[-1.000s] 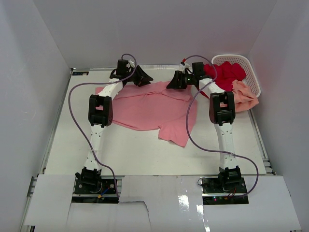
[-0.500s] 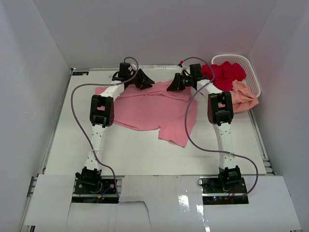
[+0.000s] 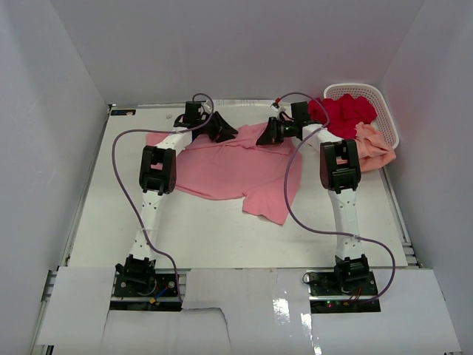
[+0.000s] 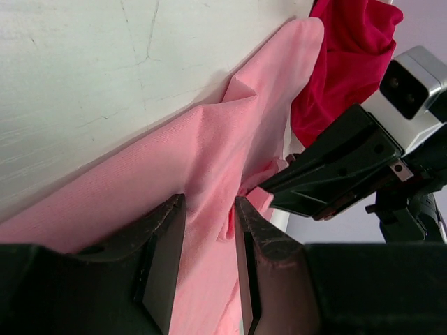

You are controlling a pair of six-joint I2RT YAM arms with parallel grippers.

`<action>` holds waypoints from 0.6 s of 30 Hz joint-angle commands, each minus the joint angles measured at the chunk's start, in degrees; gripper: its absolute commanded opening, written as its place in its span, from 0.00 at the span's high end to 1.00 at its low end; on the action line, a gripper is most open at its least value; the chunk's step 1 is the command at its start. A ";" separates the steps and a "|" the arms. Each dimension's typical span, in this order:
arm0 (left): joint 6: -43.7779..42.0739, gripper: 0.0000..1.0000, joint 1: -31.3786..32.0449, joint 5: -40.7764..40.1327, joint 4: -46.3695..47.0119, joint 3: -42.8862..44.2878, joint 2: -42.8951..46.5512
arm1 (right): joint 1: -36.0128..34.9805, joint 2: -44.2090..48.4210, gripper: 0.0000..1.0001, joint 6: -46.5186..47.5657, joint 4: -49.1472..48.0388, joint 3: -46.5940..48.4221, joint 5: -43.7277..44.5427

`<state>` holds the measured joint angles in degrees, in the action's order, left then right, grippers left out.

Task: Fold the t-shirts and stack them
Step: Fold the flattened tshirt in 1/3 of the way

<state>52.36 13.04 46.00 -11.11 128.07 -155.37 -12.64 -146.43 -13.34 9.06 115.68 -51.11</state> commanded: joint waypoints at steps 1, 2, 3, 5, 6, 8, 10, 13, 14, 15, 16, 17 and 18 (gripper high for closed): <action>-0.85 0.55 0.94 -0.12 -0.75 -0.81 2.00 | -0.80 7.20 0.92 -0.19 -0.97 -2.90 -3.38; -0.85 0.55 1.02 -0.21 -0.75 -0.81 2.00 | -0.89 7.65 0.92 -0.19 -0.89 -3.70 -3.55; -0.68 0.55 1.20 -0.21 -0.75 -0.89 2.00 | -0.98 8.61 0.92 -0.28 -1.06 -4.49 -3.73; -0.68 0.55 1.29 -0.21 -0.84 -1.07 2.18 | -1.24 9.58 0.92 -0.46 -1.85 -6.95 -4.43; -0.85 0.55 1.20 -0.21 -0.84 -1.16 2.26 | -1.42 10.45 0.92 -0.37 -1.85 -7.74 -4.43; -1.03 0.55 1.20 -0.38 -1.10 -1.33 2.53 | -1.94 11.34 0.92 -0.19 -2.38 -10.10 -4.78; -1.21 0.55 1.20 -0.47 -1.36 -1.68 2.79 | -2.47 12.48 0.92 -0.28 -2.55 -11.43 -4.87; -1.29 0.55 1.20 -0.47 -1.37 -2.03 3.23 | -3.09 13.54 0.92 -0.54 -2.82 -13.63 -5.40; -1.29 0.55 1.20 -0.38 -1.54 -2.04 3.23 | -3.35 13.71 0.92 -0.72 -2.73 -14.59 -5.40; -1.38 0.55 1.29 -0.47 -1.45 -2.12 3.23 | -3.53 14.15 0.92 -0.81 -2.64 -14.95 -5.49; -1.38 0.55 1.29 -0.47 -1.63 -2.21 3.32 | -3.88 14.24 0.92 -0.98 -2.56 -15.30 -5.58; -1.47 0.55 1.29 -0.38 -1.63 -2.21 3.32 | -4.05 14.33 0.92 -0.98 -2.21 -15.48 -5.49; -1.38 0.55 1.29 -0.38 -1.72 -2.21 3.32 | -4.14 14.33 0.92 -0.98 -1.25 -15.74 -5.49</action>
<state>52.38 13.26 46.17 -10.46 127.20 -155.15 -16.19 -135.46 -13.63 7.49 100.77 -54.61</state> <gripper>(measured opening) 0.448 0.081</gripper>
